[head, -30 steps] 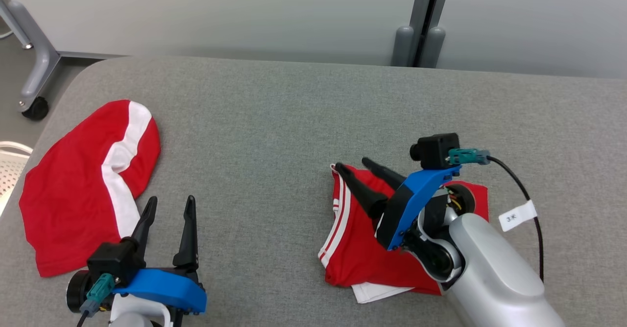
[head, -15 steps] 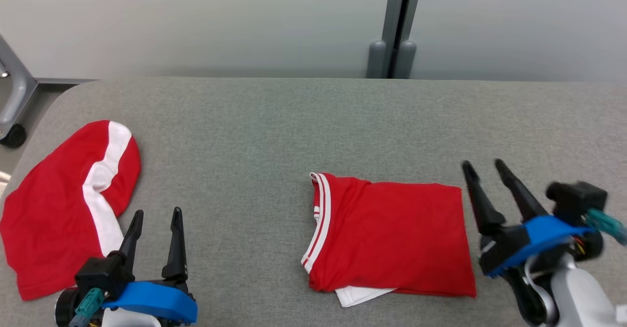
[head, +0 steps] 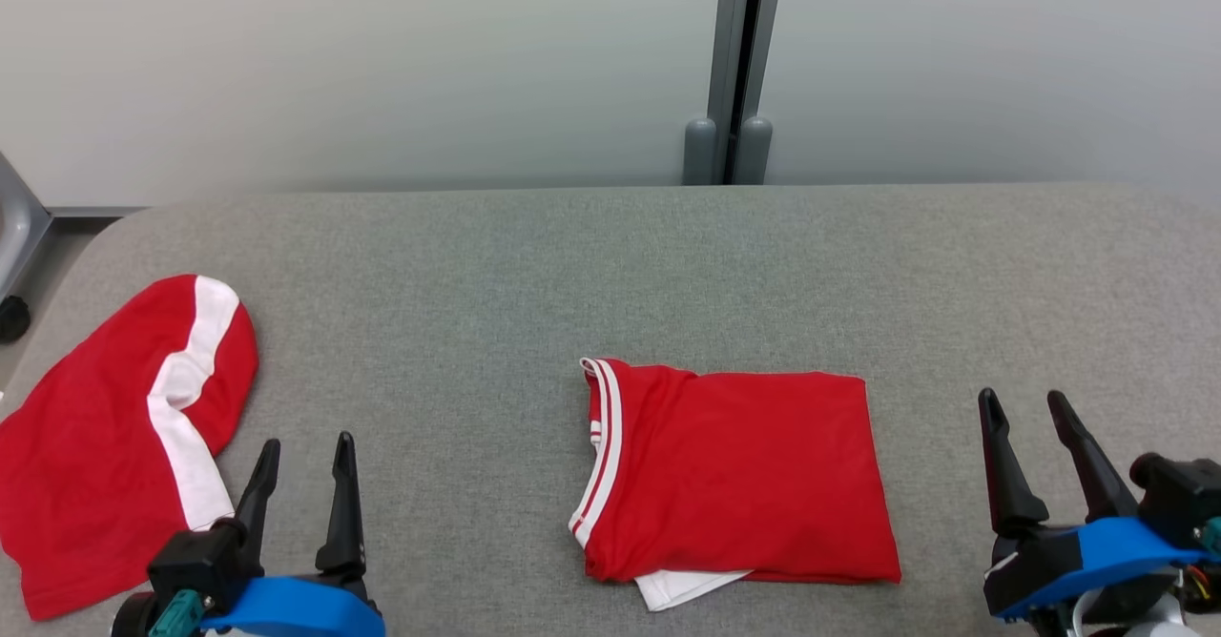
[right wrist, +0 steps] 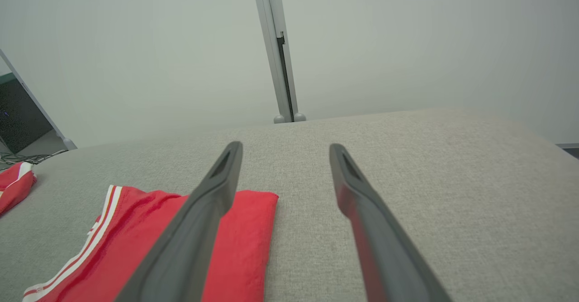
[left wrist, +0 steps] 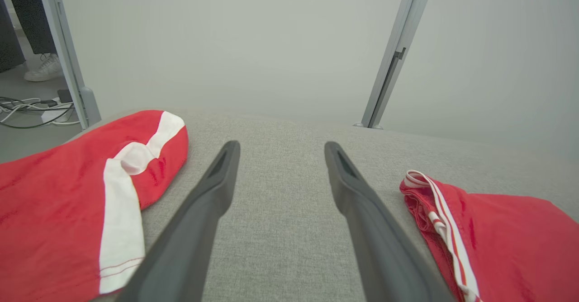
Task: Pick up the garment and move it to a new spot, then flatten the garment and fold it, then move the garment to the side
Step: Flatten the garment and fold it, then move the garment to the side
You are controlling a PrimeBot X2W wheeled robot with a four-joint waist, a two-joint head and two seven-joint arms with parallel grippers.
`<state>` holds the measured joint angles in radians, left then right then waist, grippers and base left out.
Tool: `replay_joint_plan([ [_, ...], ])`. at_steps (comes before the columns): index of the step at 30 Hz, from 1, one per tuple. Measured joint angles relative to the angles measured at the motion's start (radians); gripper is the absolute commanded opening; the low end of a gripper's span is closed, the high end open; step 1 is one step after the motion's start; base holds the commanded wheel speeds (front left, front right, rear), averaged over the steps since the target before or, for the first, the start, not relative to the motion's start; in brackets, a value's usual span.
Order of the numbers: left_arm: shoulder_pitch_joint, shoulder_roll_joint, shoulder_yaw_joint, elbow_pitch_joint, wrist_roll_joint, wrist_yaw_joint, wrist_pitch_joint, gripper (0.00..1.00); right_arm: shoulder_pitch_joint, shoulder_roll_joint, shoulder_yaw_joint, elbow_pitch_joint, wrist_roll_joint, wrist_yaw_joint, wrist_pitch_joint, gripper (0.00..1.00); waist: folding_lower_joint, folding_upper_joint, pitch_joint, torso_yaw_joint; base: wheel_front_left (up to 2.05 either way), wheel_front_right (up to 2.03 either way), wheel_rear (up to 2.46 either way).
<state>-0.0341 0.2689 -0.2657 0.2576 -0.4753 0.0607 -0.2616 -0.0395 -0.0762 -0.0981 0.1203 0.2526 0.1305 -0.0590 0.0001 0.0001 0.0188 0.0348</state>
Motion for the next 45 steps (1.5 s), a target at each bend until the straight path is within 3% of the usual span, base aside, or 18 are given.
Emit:
replay_joint_plan([
  [39,0.043,0.000,-0.003,0.002,0.009,0.008,0.006,1.00,-0.008,-0.003,0.035,0.082,0.018,0.000,0.004,1.00,0.0000,0.0000,-0.010,0.006,0.00,0.00,0.00],
  [45,0.028,0.005,-0.010,-0.011,0.011,0.009,0.011,1.00,-0.111,0.001,0.006,0.132,0.036,0.000,0.200,1.00,0.0000,0.0000,0.013,0.014,0.00,0.00,0.00],
])
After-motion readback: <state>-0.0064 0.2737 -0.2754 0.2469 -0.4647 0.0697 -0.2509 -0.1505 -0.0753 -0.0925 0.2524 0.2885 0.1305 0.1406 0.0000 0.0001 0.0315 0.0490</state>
